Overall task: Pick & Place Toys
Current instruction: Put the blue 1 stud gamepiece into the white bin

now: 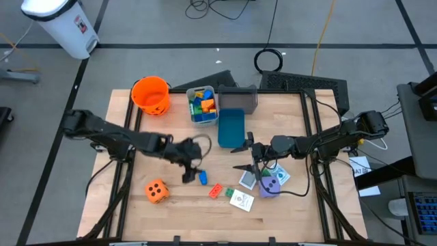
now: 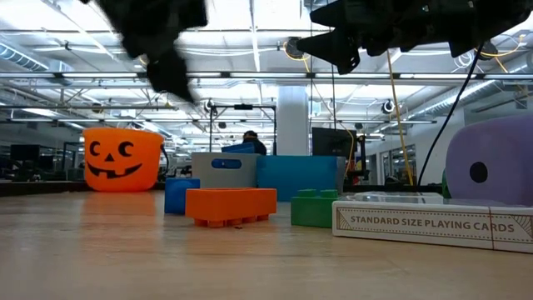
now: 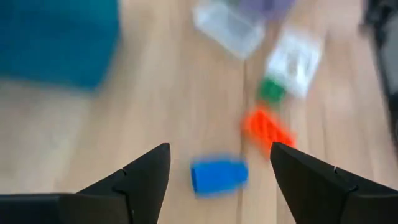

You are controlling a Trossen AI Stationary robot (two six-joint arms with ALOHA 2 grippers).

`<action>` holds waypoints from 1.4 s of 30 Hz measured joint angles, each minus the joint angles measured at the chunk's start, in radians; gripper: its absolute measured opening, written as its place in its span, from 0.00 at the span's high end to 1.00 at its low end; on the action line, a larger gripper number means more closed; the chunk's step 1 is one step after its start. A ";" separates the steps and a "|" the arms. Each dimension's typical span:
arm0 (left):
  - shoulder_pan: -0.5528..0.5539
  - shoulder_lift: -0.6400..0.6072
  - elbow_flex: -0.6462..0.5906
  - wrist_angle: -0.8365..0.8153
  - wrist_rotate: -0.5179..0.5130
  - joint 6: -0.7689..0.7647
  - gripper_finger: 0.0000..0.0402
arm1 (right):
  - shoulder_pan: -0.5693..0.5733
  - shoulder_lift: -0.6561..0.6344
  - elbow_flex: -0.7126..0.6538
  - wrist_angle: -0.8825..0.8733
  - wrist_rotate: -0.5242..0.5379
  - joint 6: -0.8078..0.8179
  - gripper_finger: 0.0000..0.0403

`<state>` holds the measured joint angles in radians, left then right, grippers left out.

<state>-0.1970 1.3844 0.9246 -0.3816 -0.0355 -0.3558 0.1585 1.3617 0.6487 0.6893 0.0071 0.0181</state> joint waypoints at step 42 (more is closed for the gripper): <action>0.251 0.335 -0.071 0.167 0.621 0.034 0.40 | 0.000 0.000 0.001 0.010 -0.003 0.007 0.30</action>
<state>0.0544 1.7198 0.8536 -0.2149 0.5850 -0.3222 0.1585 1.3617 0.6495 0.6990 0.0039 0.0254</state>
